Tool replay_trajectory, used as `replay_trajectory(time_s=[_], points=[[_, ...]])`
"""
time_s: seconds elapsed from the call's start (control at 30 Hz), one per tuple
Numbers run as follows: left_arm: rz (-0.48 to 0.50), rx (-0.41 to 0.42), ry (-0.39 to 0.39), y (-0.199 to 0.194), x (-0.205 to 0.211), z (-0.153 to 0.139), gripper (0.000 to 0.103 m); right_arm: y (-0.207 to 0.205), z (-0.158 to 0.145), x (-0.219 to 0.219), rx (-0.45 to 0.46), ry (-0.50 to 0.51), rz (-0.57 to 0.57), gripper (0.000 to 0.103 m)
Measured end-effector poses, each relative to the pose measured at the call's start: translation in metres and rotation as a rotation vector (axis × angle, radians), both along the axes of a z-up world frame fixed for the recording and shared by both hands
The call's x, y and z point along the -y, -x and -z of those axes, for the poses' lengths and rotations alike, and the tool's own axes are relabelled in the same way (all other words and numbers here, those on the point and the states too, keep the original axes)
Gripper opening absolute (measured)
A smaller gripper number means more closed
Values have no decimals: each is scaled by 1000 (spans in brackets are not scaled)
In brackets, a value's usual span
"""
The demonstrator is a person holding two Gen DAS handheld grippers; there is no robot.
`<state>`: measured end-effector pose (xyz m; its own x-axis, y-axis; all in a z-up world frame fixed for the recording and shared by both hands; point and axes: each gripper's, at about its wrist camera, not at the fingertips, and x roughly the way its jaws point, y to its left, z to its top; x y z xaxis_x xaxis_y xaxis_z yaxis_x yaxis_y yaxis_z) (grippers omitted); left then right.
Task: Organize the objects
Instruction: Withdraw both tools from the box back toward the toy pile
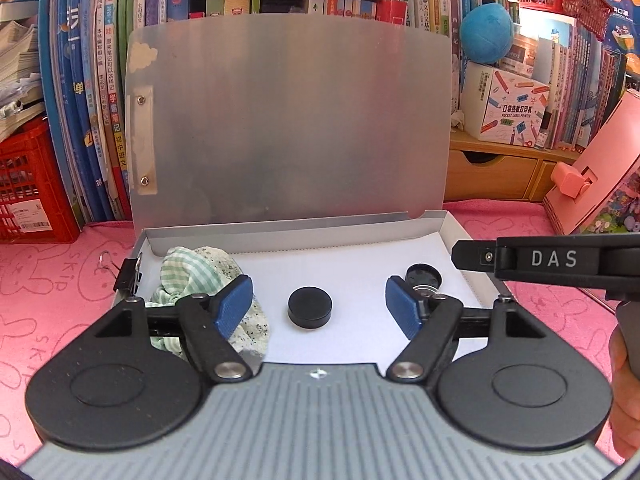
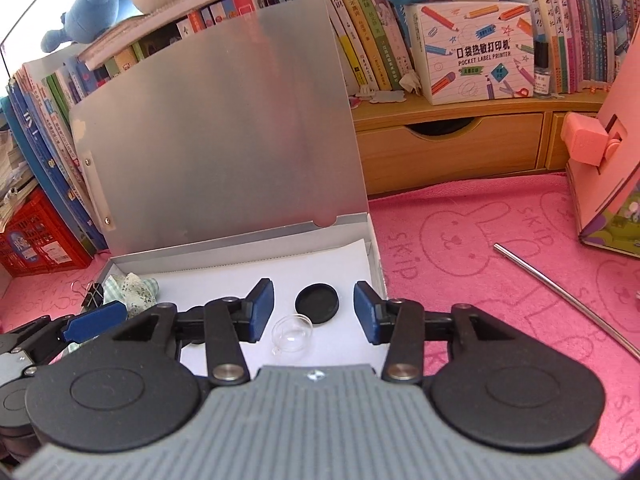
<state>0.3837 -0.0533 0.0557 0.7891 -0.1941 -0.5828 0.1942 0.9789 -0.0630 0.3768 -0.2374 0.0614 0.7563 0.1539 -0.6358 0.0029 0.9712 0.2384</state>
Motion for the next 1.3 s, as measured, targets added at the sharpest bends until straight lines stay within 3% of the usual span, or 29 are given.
replay_trajectory(time_s=[0.37, 0.7, 1.3], points=[[72, 82, -27, 82, -1, -33, 85, 73, -31, 9, 85, 16, -28, 69], [131, 115, -19, 156, -15, -43, 87, 136, -35, 8, 119, 17, -80, 75], [135, 190, 16, 272, -47, -25, 88, 229, -21, -10, 157, 100, -137, 78]])
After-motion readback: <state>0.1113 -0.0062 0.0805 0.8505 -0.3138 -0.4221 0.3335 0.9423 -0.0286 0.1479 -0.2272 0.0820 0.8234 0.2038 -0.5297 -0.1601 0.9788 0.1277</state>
